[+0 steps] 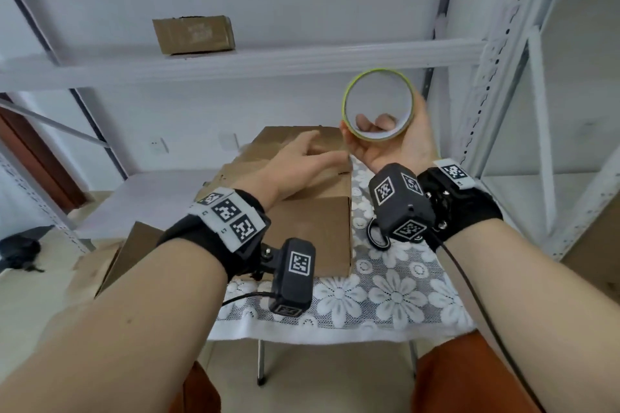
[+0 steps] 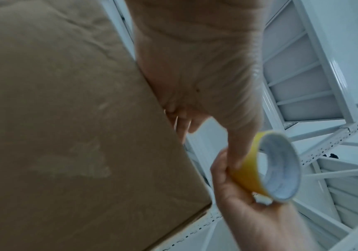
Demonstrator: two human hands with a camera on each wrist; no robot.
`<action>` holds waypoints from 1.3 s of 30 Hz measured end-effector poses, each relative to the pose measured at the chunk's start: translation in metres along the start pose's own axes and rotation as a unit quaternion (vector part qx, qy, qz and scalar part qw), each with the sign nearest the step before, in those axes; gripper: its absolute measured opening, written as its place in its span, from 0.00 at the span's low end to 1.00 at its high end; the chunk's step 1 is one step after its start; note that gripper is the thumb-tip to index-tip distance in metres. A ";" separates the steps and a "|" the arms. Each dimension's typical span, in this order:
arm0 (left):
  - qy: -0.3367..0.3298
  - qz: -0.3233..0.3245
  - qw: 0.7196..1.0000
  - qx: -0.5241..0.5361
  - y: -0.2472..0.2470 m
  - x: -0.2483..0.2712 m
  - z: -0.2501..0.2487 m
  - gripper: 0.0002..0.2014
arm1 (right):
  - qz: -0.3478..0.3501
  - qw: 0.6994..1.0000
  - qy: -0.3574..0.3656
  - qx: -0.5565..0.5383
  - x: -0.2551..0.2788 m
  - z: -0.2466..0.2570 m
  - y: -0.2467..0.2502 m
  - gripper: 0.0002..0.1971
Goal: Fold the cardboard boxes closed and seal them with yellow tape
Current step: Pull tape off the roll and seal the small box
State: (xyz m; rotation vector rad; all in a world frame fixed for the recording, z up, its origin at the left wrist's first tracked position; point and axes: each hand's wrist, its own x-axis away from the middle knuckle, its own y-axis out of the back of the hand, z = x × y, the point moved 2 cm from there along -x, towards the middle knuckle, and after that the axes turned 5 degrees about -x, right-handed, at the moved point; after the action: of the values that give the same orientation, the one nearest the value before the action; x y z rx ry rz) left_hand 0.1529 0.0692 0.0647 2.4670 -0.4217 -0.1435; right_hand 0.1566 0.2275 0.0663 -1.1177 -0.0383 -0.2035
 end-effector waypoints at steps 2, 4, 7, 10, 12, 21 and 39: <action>0.004 -0.019 0.999 0.040 0.001 -0.002 0.001 0.36 | 0.007 1.000 -0.018 -0.001 0.006 -0.015 -0.014 0.28; 0.001 -0.027 0.998 0.061 0.003 -0.004 0.003 0.30 | 0.003 1.000 -0.029 0.011 0.010 -0.032 -0.023 0.29; -0.007 -0.018 0.995 0.095 0.008 -0.005 0.008 0.25 | -0.015 0.999 -0.031 -0.027 0.013 -0.053 -0.031 0.28; -0.010 -0.012 0.994 0.111 0.015 -0.007 0.010 0.28 | -0.020 0.996 -0.025 -0.085 0.014 -0.066 -0.035 0.27; -0.012 -0.015 0.992 0.128 0.017 -0.011 0.014 0.27 | -0.015 0.994 -0.019 -0.103 0.012 -0.073 -0.037 0.27; -0.093 -0.039 0.968 0.232 0.041 -0.004 0.036 0.14 | -0.023 0.997 -0.028 -0.064 -0.012 -0.076 -0.026 0.23; -0.046 -0.186 0.930 0.312 0.044 -0.016 0.055 0.15 | 0.015 0.993 0.021 0.114 -0.005 -0.086 -0.028 0.20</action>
State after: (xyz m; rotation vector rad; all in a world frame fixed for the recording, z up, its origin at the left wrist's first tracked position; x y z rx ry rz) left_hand 0.1152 0.0105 0.0476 3.1629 -0.0187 -0.3240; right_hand 0.1407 0.1390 0.0528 -0.8862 -0.0071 -0.1895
